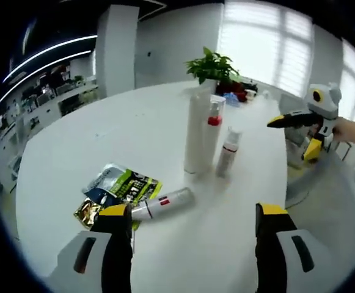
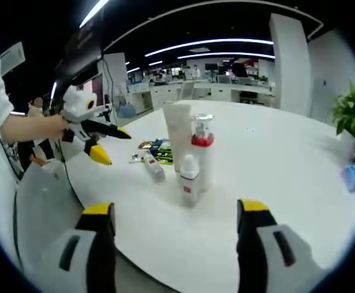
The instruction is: Arrange the skincare products in the storage area until every visible bottle or jar stands upright without overlapping.
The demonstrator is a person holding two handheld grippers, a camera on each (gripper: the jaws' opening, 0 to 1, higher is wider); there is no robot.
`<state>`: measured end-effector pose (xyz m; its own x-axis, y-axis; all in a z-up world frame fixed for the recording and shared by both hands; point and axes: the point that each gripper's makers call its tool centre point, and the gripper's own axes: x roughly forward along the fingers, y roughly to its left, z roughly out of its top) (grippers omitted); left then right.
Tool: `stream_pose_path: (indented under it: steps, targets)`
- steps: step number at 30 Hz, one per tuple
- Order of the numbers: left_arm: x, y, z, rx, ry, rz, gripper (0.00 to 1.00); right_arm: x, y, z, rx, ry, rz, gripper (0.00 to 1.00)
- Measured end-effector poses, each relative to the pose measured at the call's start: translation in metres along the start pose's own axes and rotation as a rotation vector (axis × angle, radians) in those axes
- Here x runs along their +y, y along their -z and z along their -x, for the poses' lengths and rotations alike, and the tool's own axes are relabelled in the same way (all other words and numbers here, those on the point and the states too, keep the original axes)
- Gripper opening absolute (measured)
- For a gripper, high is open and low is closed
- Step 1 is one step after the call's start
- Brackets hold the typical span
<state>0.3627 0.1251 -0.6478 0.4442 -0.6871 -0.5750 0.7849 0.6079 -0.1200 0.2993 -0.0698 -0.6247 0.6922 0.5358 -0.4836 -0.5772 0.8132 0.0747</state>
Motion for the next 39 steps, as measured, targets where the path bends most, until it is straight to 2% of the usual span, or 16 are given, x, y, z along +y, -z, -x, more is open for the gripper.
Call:
stream_pose_path:
  steps: [5,19,24,31,39]
  targets:
    - [-0.006,0.013,0.013,0.02,-0.026,0.022,0.86,0.0,0.0,0.002,0.001,-0.002,0.003,0.82]
    - [-0.009,0.034,0.052,-0.02,-0.12,0.146,0.88,0.002,0.005,0.013,0.0,0.001,-0.011,0.83]
    - [-0.012,0.036,0.062,-0.04,-0.143,0.177,0.89,0.002,0.008,0.016,0.002,0.005,-0.017,0.83]
    - [-0.016,0.044,0.071,-0.031,-0.162,0.187,0.88,0.005,0.009,0.017,0.001,0.003,-0.016,0.83]
    - [-0.016,0.042,0.076,-0.044,-0.169,0.186,0.88,0.008,0.008,0.019,0.001,0.004,-0.009,0.82]
